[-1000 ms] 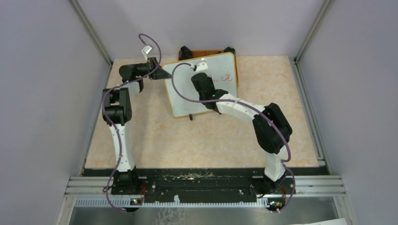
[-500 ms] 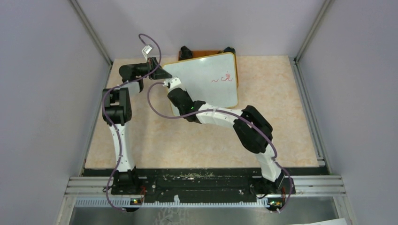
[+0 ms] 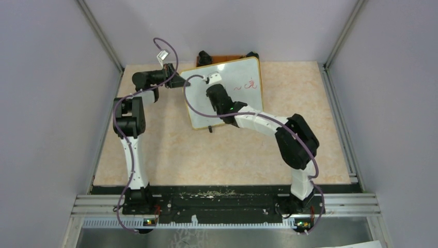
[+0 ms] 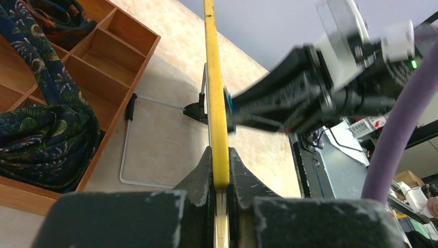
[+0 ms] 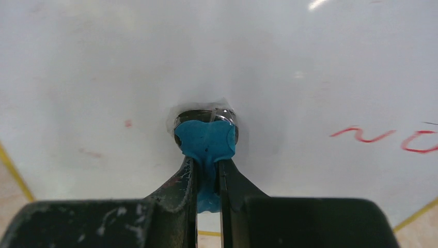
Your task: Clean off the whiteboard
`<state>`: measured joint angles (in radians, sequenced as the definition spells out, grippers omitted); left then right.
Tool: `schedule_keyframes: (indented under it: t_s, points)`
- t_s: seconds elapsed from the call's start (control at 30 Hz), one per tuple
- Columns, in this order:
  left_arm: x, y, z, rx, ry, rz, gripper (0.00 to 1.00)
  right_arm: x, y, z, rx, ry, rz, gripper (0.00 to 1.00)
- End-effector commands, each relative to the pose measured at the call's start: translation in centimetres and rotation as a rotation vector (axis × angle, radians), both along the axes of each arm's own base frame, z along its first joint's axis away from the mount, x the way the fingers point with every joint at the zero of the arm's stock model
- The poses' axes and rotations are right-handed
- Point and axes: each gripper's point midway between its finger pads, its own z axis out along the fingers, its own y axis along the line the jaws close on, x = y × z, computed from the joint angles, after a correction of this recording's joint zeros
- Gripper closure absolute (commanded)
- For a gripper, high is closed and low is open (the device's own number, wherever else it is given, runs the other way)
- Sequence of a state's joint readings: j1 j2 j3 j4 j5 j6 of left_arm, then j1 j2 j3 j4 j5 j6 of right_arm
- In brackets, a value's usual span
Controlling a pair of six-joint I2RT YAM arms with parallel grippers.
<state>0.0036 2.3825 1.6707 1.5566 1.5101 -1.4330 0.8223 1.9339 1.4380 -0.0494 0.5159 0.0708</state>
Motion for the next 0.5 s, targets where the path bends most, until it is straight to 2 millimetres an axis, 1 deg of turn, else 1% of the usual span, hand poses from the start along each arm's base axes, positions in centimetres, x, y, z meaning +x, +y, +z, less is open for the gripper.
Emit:
schedule_keyframes:
  t_s: [0.0,0.13,0.23,0.3,0.47]
  points:
    - [-3.7,1.4,-3.2,0.241,-0.204,-0.168,1.00,4.4,-9.7,4.6,0.030,-0.106,-0.255,1.00]
    - [-3.7,1.6,-3.3,0.240,-0.201,-0.166,1.00,4.6,-13.7,5.1,0.037,-0.114,-0.320,1.00]
    - [-3.7,1.7,-3.3,0.241,-0.202,-0.164,1.00,4.8,-15.7,5.2,0.055,-0.115,-0.353,1.00]
    - [-3.7,1.7,-3.3,0.241,-0.202,-0.164,1.00,4.8,-15.6,5.2,0.073,-0.113,-0.343,1.00]
    - [-3.6,1.6,-3.1,0.242,-0.203,-0.163,1.00,5.1,-13.1,4.9,0.092,-0.091,-0.287,1.00]
